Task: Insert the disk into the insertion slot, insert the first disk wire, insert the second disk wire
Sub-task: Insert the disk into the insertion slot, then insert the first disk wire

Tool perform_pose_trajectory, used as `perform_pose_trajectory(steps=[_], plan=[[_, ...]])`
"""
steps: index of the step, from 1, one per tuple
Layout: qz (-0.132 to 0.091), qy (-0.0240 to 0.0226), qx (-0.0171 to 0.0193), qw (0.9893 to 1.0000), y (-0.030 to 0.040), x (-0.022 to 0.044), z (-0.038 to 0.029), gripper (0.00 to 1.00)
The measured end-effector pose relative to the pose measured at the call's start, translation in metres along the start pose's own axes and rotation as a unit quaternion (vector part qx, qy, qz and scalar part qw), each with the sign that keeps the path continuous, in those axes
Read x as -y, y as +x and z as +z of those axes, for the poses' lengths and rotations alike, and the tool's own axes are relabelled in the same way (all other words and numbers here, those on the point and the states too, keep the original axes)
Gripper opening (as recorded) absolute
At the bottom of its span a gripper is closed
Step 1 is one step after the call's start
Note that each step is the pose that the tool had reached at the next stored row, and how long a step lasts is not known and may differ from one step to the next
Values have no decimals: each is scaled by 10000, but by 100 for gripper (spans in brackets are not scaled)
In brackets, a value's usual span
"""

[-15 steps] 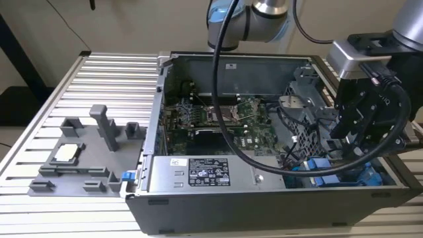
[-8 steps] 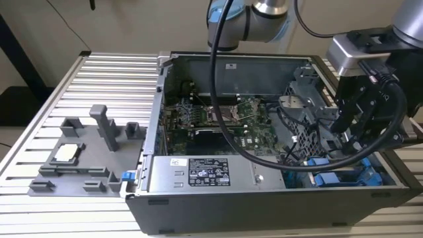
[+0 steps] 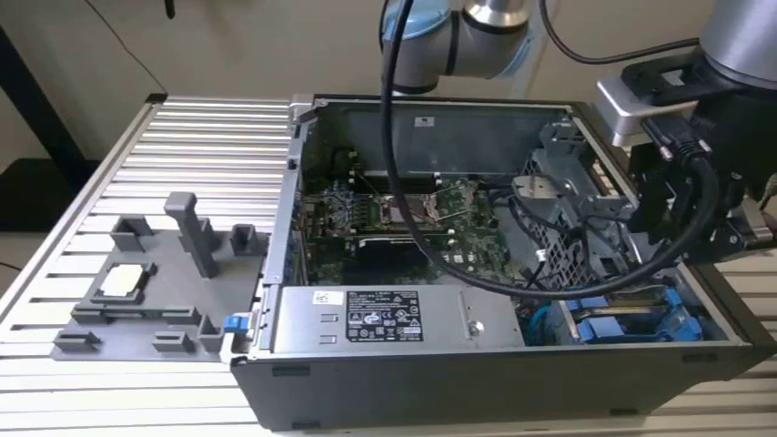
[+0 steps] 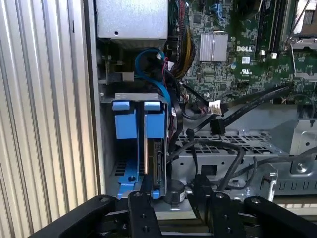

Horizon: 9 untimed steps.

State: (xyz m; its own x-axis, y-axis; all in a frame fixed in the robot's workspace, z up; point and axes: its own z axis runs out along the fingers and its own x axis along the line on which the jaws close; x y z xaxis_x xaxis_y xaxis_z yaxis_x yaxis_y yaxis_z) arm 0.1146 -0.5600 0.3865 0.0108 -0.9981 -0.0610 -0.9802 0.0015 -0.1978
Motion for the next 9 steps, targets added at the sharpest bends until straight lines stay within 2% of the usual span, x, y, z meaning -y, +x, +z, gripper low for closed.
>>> perform_pose_trajectory(steps=[3,5,6,9], plan=[[-20,40,4,10000,-33,-6,-14,47],[-43,88,5,10000,-63,-9,-12,47],[-62,118,-10,9999,-77,-9,-12,47],[-136,209,-107,9996,-108,-13,-10,47]])
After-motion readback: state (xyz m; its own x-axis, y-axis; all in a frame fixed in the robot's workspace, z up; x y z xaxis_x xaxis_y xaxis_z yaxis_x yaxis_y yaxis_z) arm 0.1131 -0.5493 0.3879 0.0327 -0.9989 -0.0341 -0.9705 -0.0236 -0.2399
